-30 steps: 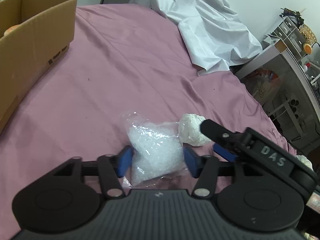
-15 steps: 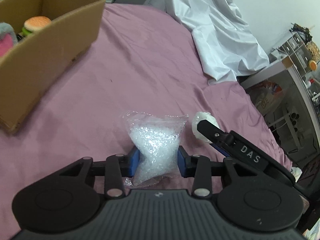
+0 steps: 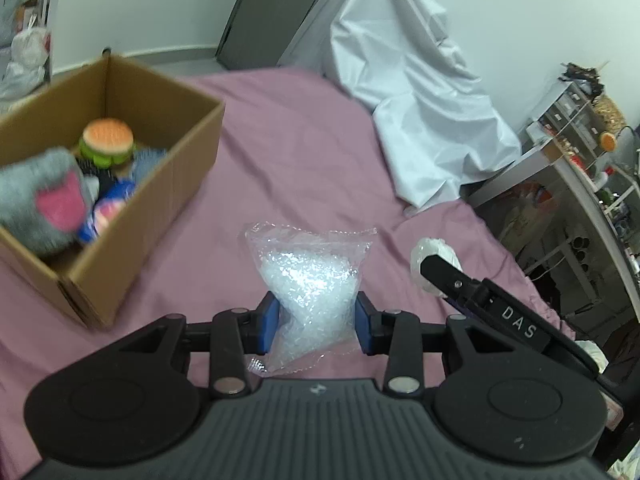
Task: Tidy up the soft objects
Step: 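Carry the bead bag with the left tool while the right carries the tissue wad to the box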
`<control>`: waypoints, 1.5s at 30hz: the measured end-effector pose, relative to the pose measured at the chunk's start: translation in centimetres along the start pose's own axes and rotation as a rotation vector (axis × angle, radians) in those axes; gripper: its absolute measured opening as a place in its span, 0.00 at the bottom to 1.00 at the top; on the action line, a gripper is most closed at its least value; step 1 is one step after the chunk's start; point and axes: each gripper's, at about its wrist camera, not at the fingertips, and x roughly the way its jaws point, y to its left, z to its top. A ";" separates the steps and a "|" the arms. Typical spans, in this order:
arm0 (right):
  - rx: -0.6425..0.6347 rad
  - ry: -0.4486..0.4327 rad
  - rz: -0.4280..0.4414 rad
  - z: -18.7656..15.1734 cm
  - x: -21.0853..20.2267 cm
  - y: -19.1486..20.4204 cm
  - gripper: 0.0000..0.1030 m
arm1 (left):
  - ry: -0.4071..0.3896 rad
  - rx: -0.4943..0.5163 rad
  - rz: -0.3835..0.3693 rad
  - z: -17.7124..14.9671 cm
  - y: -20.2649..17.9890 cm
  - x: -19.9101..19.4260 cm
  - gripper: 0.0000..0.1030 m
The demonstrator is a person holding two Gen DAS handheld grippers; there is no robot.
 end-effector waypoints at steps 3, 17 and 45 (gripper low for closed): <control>0.044 -0.003 -0.003 0.6 -1.0 0.6 0.44 | -0.024 0.020 -0.014 1.0 -0.2 -1.6 0.37; 0.005 -0.022 0.021 0.9 -3.3 5.0 0.44 | -0.081 0.072 -0.038 4.8 2.2 -7.6 0.37; -0.027 -0.069 0.106 -0.5 -1.5 15.9 0.44 | -0.129 0.040 -0.010 10.4 12.3 -11.5 0.37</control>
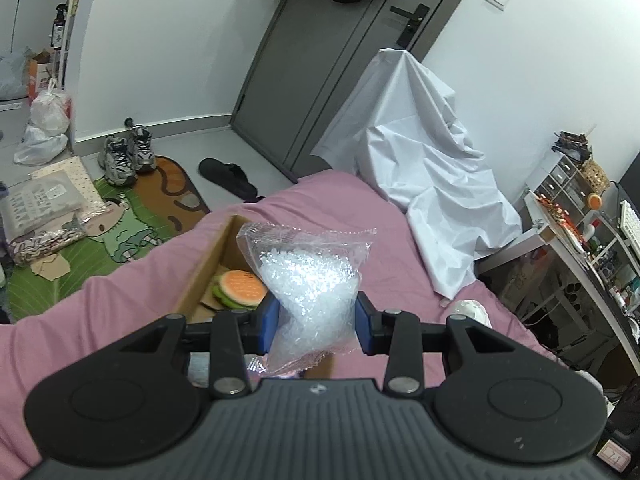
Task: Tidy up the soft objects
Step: 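Carry the bead bag with the left tool while the right carries the tissue wad to the box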
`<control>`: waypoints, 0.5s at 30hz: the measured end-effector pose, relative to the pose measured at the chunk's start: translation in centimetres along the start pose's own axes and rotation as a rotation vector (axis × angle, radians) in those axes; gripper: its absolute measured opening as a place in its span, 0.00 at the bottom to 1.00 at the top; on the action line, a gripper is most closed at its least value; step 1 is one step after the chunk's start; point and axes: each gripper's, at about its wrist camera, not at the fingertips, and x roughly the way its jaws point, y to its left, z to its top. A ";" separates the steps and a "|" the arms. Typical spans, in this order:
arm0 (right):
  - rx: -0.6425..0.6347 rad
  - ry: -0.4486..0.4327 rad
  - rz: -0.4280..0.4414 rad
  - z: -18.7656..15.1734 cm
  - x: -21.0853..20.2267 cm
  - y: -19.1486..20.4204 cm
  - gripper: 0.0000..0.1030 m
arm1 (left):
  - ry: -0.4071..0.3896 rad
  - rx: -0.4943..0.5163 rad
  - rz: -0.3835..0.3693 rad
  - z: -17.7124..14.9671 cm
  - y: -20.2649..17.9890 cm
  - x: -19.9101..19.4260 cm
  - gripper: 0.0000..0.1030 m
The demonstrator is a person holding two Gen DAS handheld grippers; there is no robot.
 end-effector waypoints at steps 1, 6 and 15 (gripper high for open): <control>-0.005 0.007 0.006 -0.2 0.2 0.4 0.44 | 0.001 0.000 0.005 0.1 0.5 -0.1 0.37; -0.029 0.039 0.038 -1.0 1.2 2.2 0.44 | 0.017 -0.023 0.022 0.5 2.7 0.1 0.37; -0.070 0.107 0.046 -3.4 3.0 4.2 0.44 | 0.033 -0.041 0.026 0.3 4.9 0.9 0.37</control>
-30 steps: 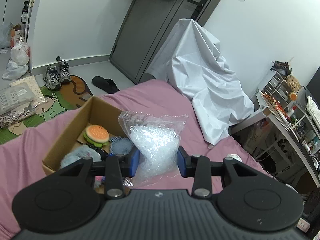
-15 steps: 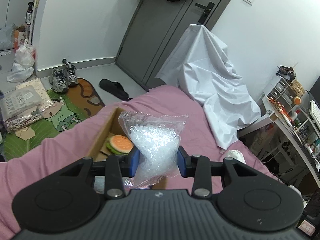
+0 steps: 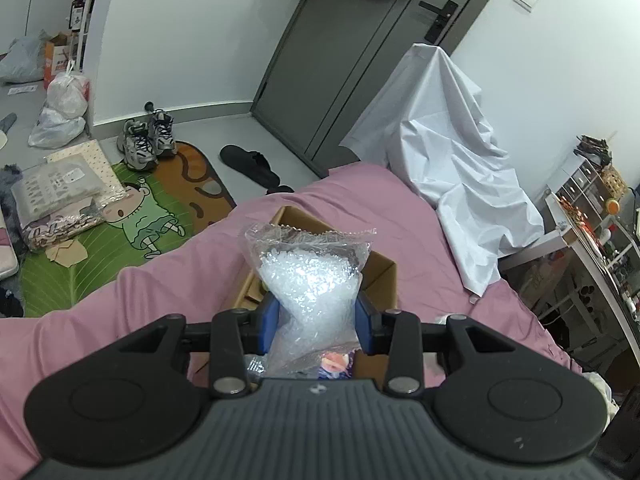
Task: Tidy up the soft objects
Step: 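Carry the bead bag with the left tool while the right carries the tissue wad to the box, then open the right tool over the box while the left opens, dropping both items inside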
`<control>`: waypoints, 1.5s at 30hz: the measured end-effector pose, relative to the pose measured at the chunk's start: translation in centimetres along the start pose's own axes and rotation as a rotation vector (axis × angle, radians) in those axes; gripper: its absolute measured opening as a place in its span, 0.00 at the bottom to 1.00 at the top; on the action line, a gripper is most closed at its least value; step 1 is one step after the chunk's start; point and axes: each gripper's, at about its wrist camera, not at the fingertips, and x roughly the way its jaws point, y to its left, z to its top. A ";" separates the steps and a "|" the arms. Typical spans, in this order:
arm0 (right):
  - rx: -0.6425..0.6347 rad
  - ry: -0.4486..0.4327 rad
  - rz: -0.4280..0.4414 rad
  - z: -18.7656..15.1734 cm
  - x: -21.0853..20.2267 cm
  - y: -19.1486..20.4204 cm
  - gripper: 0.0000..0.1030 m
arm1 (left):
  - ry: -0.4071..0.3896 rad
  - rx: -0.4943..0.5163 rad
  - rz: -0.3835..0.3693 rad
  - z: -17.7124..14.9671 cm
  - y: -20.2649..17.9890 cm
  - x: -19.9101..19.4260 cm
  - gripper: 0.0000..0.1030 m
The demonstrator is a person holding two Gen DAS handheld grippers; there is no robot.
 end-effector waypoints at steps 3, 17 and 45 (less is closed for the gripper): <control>-0.023 0.026 0.008 -0.7 0.7 0.3 0.46 | -0.001 -0.007 0.001 0.1 0.5 0.3 0.37; 0.075 0.086 -0.056 -1.8 0.7 -2.1 0.57 | 0.032 0.004 -0.017 0.4 -0.4 3.7 0.37; 0.206 0.124 -0.075 -0.8 -2.5 -5.0 0.76 | 0.003 0.126 0.137 1.8 -4.6 2.4 0.76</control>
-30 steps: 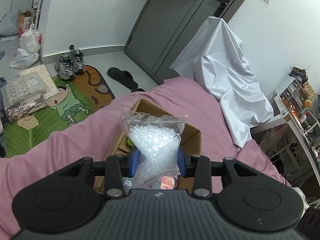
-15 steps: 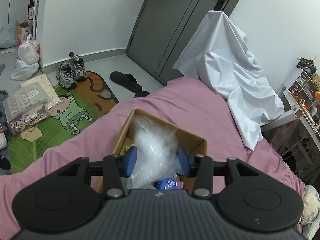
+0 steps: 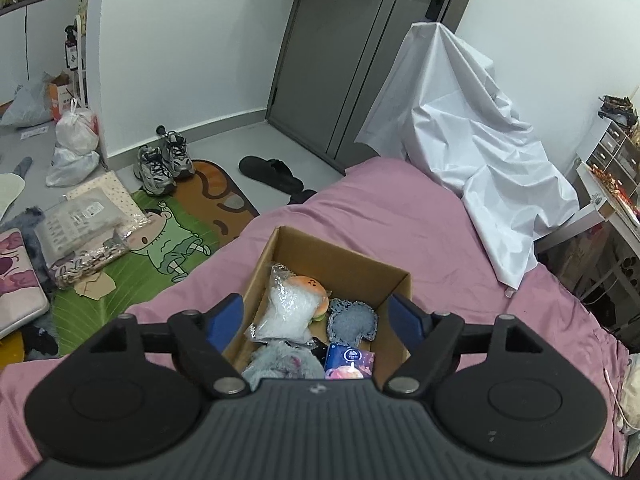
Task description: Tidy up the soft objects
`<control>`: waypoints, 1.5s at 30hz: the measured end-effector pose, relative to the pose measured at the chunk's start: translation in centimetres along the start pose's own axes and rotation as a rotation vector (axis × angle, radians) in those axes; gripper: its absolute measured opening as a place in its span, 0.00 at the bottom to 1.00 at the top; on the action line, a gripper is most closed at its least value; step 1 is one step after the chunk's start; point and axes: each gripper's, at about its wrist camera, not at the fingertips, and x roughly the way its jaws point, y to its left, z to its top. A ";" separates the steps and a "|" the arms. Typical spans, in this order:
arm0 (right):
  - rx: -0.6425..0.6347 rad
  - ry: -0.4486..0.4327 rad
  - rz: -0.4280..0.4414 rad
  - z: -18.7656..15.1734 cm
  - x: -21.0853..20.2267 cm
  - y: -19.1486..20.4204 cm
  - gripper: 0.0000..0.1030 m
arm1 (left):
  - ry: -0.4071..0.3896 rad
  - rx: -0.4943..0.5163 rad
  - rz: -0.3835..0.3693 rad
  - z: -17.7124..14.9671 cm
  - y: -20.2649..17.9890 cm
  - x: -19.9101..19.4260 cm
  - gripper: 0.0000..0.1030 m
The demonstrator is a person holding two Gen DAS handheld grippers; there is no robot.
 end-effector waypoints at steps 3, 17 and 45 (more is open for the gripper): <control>0.011 -0.017 -0.002 0.1 -0.8 -0.3 0.80 | -0.016 -0.013 0.013 0.1 -0.4 -1.0 0.77; 0.027 -0.059 -0.022 1.5 -4.3 -1.8 0.96 | -0.050 0.027 -0.007 -0.9 -3.6 -5.7 0.82; 0.014 -0.174 -0.143 -0.7 -16.2 0.1 1.00 | -0.107 0.000 -0.074 -3.7 -4.3 -15.9 0.83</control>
